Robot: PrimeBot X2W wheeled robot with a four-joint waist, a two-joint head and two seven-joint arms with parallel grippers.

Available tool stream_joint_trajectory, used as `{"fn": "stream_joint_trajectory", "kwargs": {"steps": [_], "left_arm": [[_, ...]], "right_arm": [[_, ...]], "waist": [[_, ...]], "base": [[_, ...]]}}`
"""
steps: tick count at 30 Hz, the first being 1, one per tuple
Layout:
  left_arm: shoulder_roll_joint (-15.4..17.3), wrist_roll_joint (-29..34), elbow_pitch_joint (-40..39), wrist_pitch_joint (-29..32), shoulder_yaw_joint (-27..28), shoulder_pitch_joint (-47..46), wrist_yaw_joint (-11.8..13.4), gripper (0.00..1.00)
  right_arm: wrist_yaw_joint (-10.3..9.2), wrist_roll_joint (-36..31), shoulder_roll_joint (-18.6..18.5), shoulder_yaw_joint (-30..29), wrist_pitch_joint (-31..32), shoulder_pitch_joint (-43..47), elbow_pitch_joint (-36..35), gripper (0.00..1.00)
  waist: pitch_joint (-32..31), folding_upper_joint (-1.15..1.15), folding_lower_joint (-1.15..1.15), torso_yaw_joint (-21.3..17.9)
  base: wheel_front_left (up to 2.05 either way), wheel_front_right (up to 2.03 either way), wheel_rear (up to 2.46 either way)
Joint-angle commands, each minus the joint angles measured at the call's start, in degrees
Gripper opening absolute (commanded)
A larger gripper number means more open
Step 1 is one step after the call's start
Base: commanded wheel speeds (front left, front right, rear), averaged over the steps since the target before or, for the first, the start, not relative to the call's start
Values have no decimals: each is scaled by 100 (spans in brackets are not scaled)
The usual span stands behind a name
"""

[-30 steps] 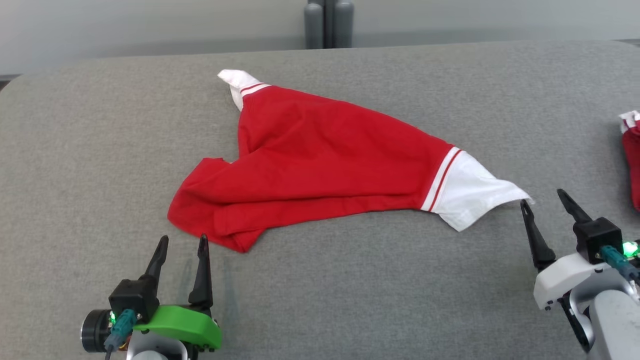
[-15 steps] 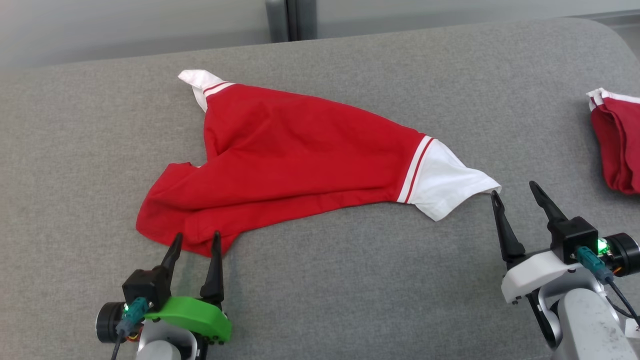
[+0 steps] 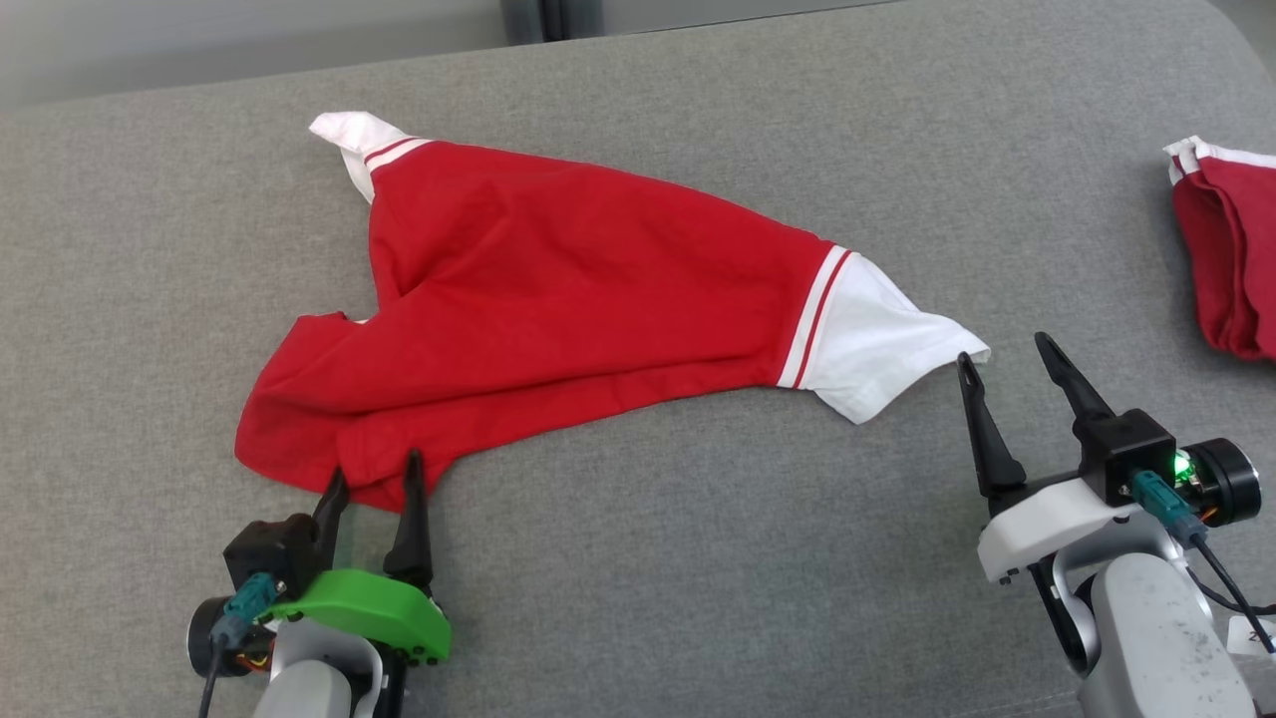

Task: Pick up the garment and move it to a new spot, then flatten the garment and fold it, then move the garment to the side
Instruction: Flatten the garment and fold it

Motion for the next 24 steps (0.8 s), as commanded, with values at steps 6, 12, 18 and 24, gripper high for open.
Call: {"fn": "stream_joint_trajectory", "kwargs": {"steps": [6, 12, 18, 24], "left_arm": [[19, -96, -173, 1, 73, -80, -17, 0], [21, -15, -637, 0, 281, 227, -17, 0], [20, 294, -1049, 1, 450, 567, -17, 0], [19, 313, -966, 1, 736, 903, -17, 0]], "right_arm": [[-9, 1, 24, 31, -11, -5, 20, 100], [-9, 95, 43, -30, -11, 187, 58, 100], [-9, 234, 68, -22, -11, 453, 70, 100], [-9, 365, 92, 132, -11, 628, 119, 100]], "waist": [[-75, 0, 0, 4], [-473, 0, 0, 105], [-888, 0, 0, 261], [-1125, 0, 0, 303]], "base": [[0, 0, 0], [0, 0, 0], [0, 0, 0], [0, 0, 0]]}}
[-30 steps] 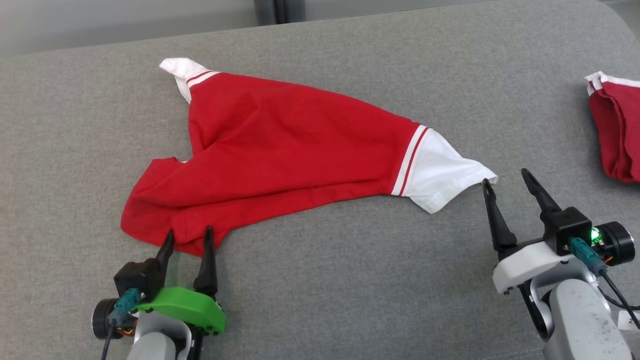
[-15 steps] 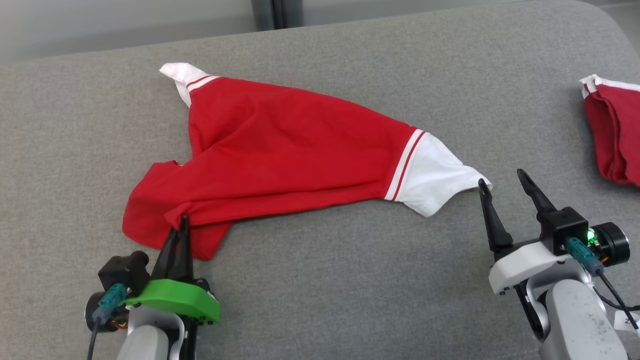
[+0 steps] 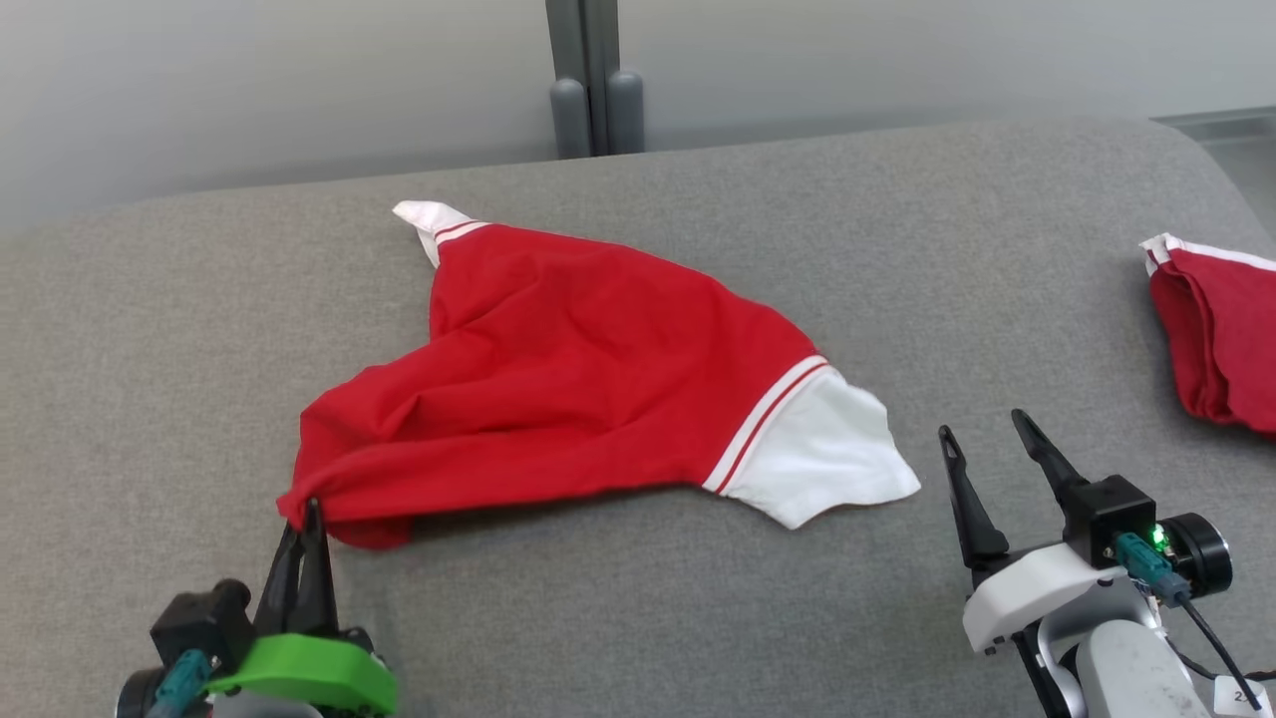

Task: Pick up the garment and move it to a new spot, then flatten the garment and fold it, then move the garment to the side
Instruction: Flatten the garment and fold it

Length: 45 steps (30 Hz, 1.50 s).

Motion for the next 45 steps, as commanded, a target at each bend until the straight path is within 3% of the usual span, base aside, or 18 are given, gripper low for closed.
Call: {"fn": "stream_joint_trajectory", "kwargs": {"steps": [1, 2, 3, 4, 10, 24, 38, 45], "left_arm": [[21, 5, 90, 0, 33, 180, -16, 0], [21, -4, 183, 0, 46, 253, -15, 0], [21, -49, 528, 0, 6, 427, 39, 72], [25, -58, 717, 0, 19, 485, 90, 100], [23, 224, 634, 0, 83, 505, 212, 100], [23, 270, 742, 1, 55, 341, 180, 100], [24, 131, 1642, 0, 357, -372, 174, 100], [8, 159, 2106, 23, 132, -550, 89, 100]], "right_arm": [[-9, 44, -10, 14, -11, 128, 28, 100], [-9, 62, -7, 31, -11, 137, 26, 100], [-9, 190, -4, 111, -11, 214, 47, 100], [-9, 277, -5, 155, -11, 252, 59, 100], [-9, 539, -4, 316, -11, 359, 50, 100], [-9, 571, -4, 502, -11, 151, 136, 100], [-9, 427, -4, 555, -11, -238, 287, 100], [-9, 243, -4, 469, -11, -408, 715, 100]], "waist": [[-171, 0, 0, 57], [-193, 0, 0, 51], [-267, 0, 0, 23], [-306, 0, 0, -6], [-388, 0, 0, -124], [-154, 0, 0, -92], [520, 0, 0, 4], [662, 0, 0, 55]], "base": [[0, 0, 0], [0, 0, 0], [0, 0, 0], [0, 0, 0], [0, 0, 0], [0, 0, 0], [0, 0, 0], [0, 0, 0]]}}
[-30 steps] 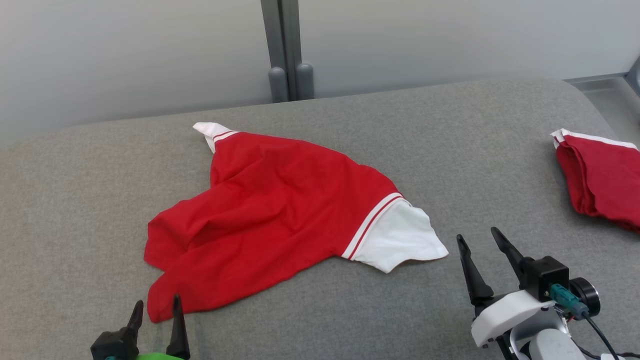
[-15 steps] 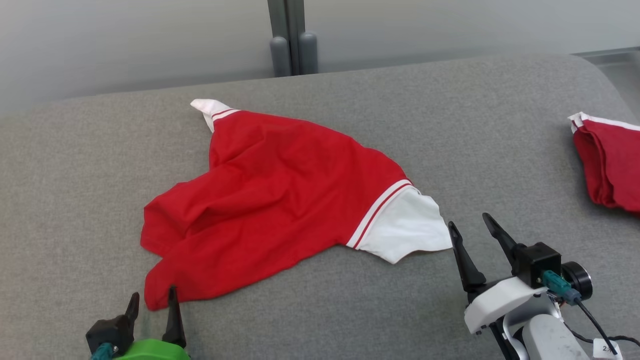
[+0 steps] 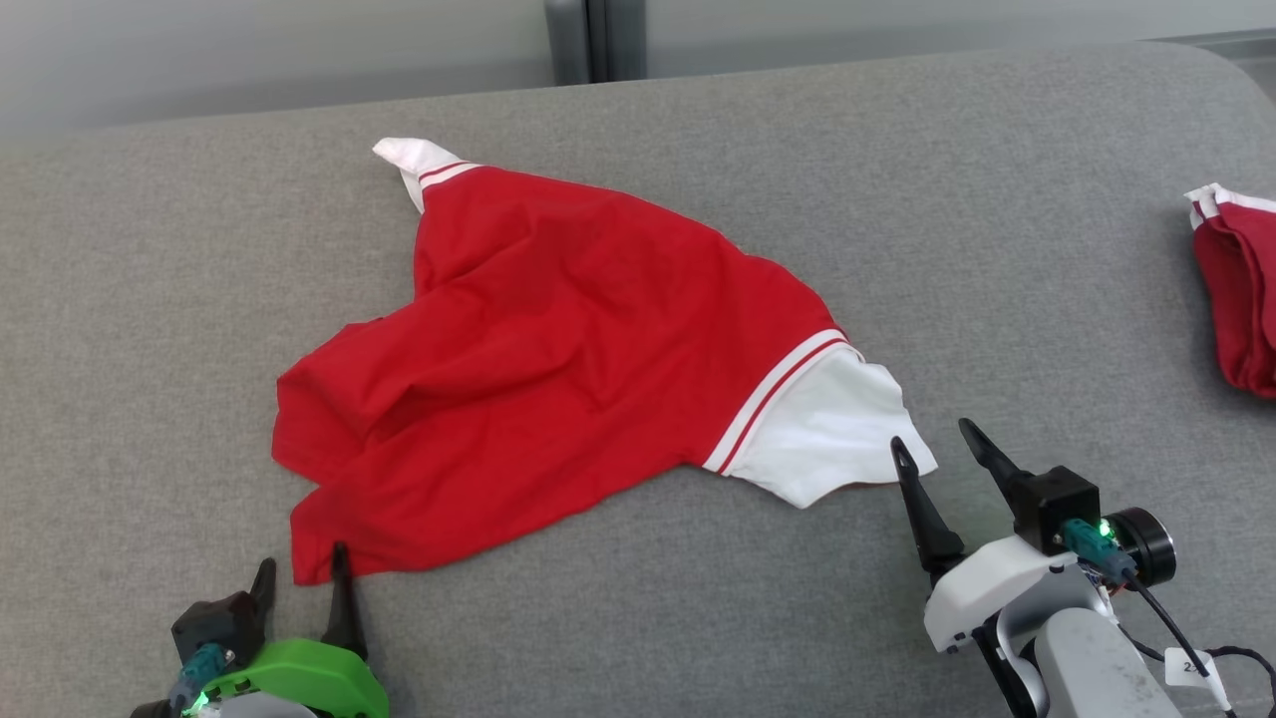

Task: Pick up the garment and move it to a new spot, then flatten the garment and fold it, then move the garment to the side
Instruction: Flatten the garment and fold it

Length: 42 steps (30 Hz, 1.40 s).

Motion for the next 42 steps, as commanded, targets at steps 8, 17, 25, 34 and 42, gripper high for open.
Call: {"fn": "stream_joint_trajectory", "kwargs": {"steps": [8, 17, 25, 34, 42], "left_arm": [[-25, 78, 332, 80, -261, -150, -99, 100], [-54, 5, 602, 106, -531, -219, -145, 100], [-48, -285, 812, 118, -843, -236, -161, 0], [-2, -351, -44, 35, -746, 111, -149, 0], [88, -430, -1640, 30, -751, 143, -145, 0]], "right_arm": [[-9, -285, -17, 3, -11, -393, 879, 100], [-9, -429, -20, -27, 35, -568, 1698, 56], [-9, -188, -21, -80, 28, -527, 1691, 0], [-9, 434, -21, -127, -8, -57, 591, 0], [-9, 1295, -15, -7, -8, 23, -724, 0]], "waist": [[166, 0, 0, 115], [216, 0, 0, 156], [94, 0, 0, 160], [-463, 0, 0, 207], [-810, 0, 0, 185]], "base": [[0, 0, 0], [0, 0, 0], [0, 0, 0], [0, 0, 0], [0, 0, 0]]}}
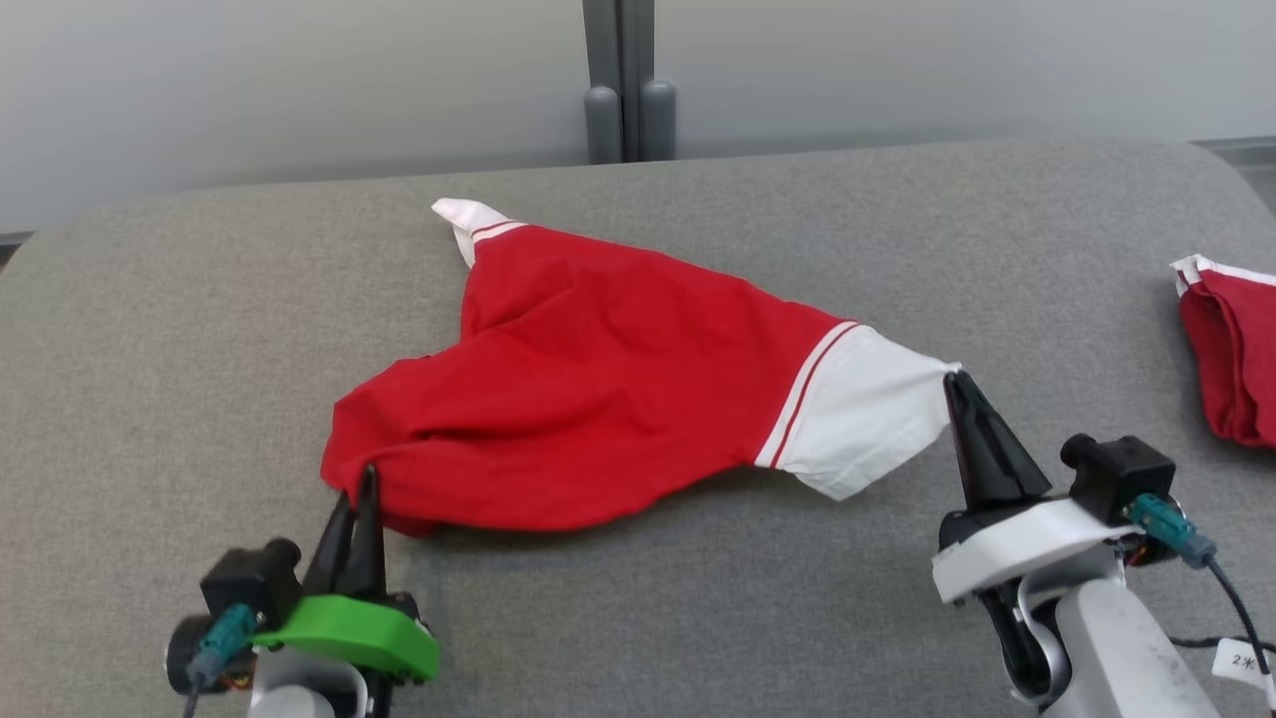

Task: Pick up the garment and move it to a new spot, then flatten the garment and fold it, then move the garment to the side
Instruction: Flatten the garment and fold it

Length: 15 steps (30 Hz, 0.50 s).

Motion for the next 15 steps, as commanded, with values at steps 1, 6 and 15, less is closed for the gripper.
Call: {"fn": "stream_joint_trajectory", "kwargs": {"steps": [1, 6, 15], "left_arm": [[135, -31, -262, 4, -16, -190, -15, 0], [544, -145, -1066, 4, -226, -757, -15, 0], [1680, -712, -1728, 119, -519, -2675, -15, 0]], "right_arm": [[-9, 161, -20, 9, -7, -126, -215, 0], [-9, 851, -31, -24, -8, -684, -1031, 0], [-8, 1339, -658, -247, 27, -2589, -1778, 0]], "waist": [[-119, 0, 0, -23], [-164, 0, 0, -109], [0, 0, 0, -265]], "base": [[0, 0, 0], [0, 0, 0], [0, 0, 0]]}}
